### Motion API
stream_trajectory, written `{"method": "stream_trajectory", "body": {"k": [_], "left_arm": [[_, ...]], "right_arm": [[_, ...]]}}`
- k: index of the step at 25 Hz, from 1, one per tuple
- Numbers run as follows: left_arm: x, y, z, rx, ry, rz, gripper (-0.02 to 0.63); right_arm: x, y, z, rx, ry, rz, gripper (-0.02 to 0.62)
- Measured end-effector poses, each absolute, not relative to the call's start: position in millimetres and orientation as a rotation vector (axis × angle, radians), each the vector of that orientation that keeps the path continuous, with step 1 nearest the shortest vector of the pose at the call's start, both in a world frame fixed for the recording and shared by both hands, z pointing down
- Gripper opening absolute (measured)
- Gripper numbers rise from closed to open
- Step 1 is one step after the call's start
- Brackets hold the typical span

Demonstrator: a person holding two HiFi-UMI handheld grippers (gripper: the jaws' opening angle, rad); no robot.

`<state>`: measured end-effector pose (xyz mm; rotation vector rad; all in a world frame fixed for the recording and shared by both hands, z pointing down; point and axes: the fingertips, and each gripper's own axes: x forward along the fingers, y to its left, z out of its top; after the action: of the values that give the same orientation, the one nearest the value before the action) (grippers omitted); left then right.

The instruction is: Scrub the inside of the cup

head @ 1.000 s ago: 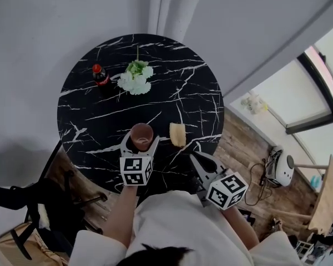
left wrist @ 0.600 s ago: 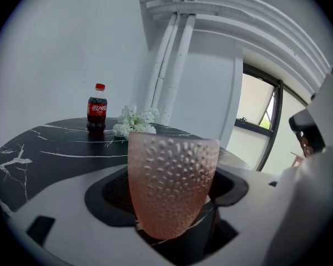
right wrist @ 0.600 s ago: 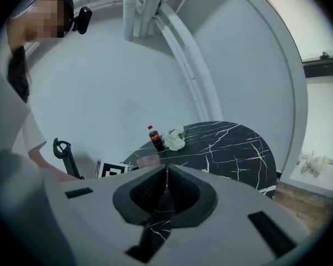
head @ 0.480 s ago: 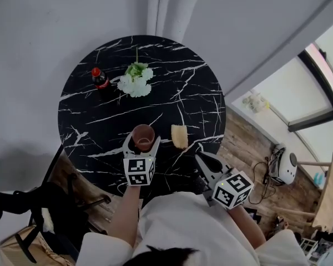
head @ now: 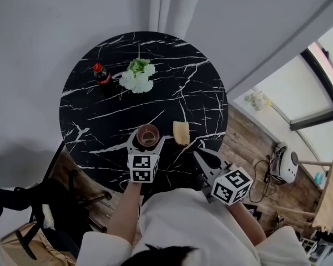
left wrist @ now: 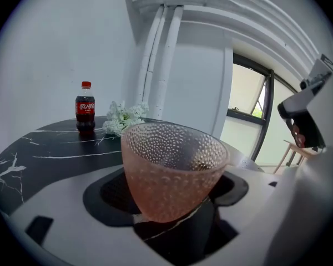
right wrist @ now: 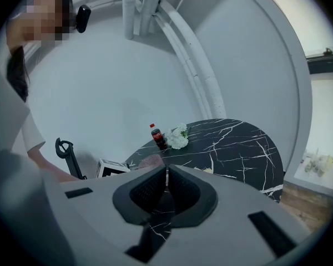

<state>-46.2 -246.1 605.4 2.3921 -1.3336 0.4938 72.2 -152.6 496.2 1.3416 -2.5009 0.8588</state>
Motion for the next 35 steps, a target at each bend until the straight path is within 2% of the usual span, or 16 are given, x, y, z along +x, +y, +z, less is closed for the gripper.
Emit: {"method": "stream_trajectory", "body": {"k": [12, 27, 32, 33, 35], "left_arm": [[-55, -234, 592, 2.4, -1.296, 0.497, 0.399], [-74, -192, 536, 2.459, -1.248, 0.425, 0.4], [-74, -188, 505, 2.484, -1.205, 0.311, 0.397], [-74, -187, 500, 2.497, -1.207, 0.301, 0.392], [-77, -184, 490, 2.531, -1.231, 0.288, 0.279]], "right_arm": [[68, -153, 503, 1.329, -2.503, 0.927, 0.038], [64, -158, 501, 1.382, -2.535, 0.948, 0.04], [67, -158, 500, 1.421, -2.526, 0.94, 0.04], [68, -158, 500, 1.428, -2.526, 0.941, 0.04], [68, -158, 500, 1.435, -2.523, 0.94, 0.04]]}}
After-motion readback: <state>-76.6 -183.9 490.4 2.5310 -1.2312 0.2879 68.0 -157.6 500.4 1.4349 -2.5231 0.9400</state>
